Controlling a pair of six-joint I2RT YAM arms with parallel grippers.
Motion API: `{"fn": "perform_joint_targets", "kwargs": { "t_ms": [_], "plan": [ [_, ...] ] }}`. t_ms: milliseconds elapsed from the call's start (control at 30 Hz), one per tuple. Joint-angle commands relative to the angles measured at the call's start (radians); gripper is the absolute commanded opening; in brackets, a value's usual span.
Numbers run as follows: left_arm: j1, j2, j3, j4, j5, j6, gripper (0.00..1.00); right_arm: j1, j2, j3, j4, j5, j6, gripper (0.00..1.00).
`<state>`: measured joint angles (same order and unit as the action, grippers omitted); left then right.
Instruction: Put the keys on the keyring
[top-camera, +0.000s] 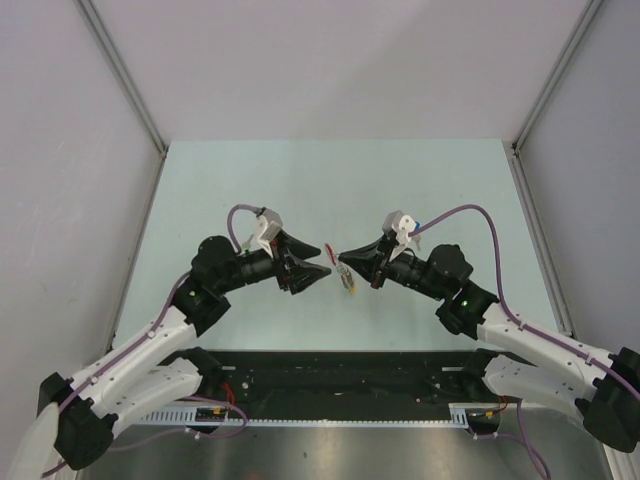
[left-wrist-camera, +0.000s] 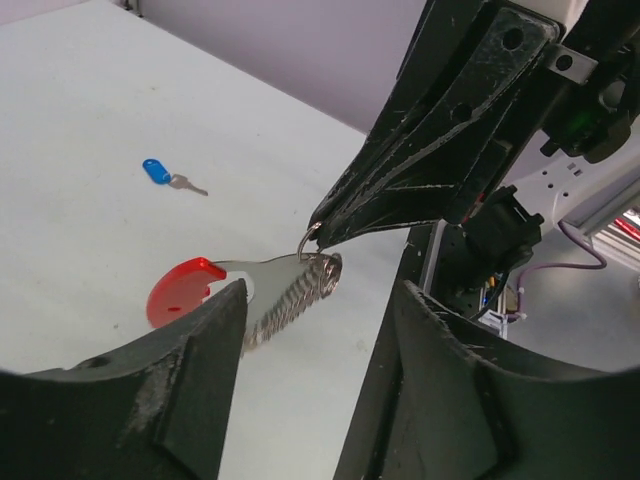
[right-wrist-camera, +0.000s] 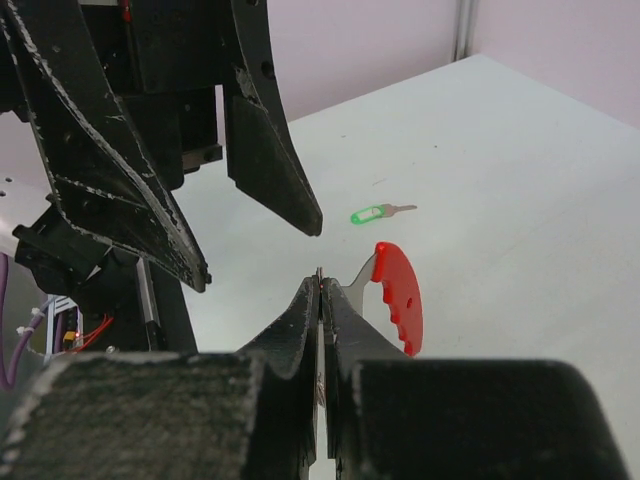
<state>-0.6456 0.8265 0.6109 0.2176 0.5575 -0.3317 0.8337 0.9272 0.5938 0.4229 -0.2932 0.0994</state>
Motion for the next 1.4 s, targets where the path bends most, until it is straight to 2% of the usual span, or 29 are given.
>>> {"fn": "perform_joint_targets", "kwargs": {
  "t_ms": [0,33,67,200,233,467,500,733,900,1167,1300,1367],
  "plan": [
    [-0.028,0.042,-0.029,0.144,0.033,0.005,0.61,-0.004,-0.033,0.009,0.053,-0.026,0.006,0.0],
    [-0.031,0.046,-0.045,0.166,0.033,-0.003,0.52,-0.004,-0.033,0.011,0.053,-0.029,0.005,0.0],
    [-0.032,0.049,-0.049,0.205,0.032,-0.009,0.48,-0.004,-0.033,0.009,0.051,-0.03,0.005,0.0],
    [-0.045,0.066,-0.057,0.253,0.035,-0.013,0.44,-0.005,-0.028,0.009,0.05,-0.053,0.005,0.0],
    [-0.046,0.071,-0.059,0.258,0.036,-0.013,0.38,-0.005,-0.028,0.011,0.05,-0.058,0.008,0.0],
    [-0.06,0.102,-0.066,0.315,0.061,-0.027,0.33,-0.005,-0.022,0.011,0.051,-0.083,0.01,0.0],
    [-0.06,0.103,-0.066,0.316,0.064,-0.027,0.29,-0.005,-0.024,0.009,0.051,-0.084,0.01,0.0],
    [-0.068,0.117,-0.076,0.338,0.079,-0.032,0.22,-0.005,-0.028,0.008,0.051,-0.092,0.01,0.0],
    [-0.068,0.106,-0.089,0.358,0.09,-0.036,0.13,-0.016,-0.033,0.0,0.057,-0.095,0.022,0.0],
    [-0.068,0.095,-0.108,0.379,0.133,-0.046,0.15,-0.033,-0.03,-0.008,0.086,-0.138,0.054,0.0],
    [-0.072,0.105,-0.105,0.391,0.153,-0.05,0.11,-0.033,-0.024,-0.008,0.094,-0.152,0.06,0.0],
    [-0.072,0.111,-0.103,0.391,0.156,-0.049,0.06,-0.033,-0.019,-0.008,0.099,-0.153,0.062,0.0]
  ]
}}
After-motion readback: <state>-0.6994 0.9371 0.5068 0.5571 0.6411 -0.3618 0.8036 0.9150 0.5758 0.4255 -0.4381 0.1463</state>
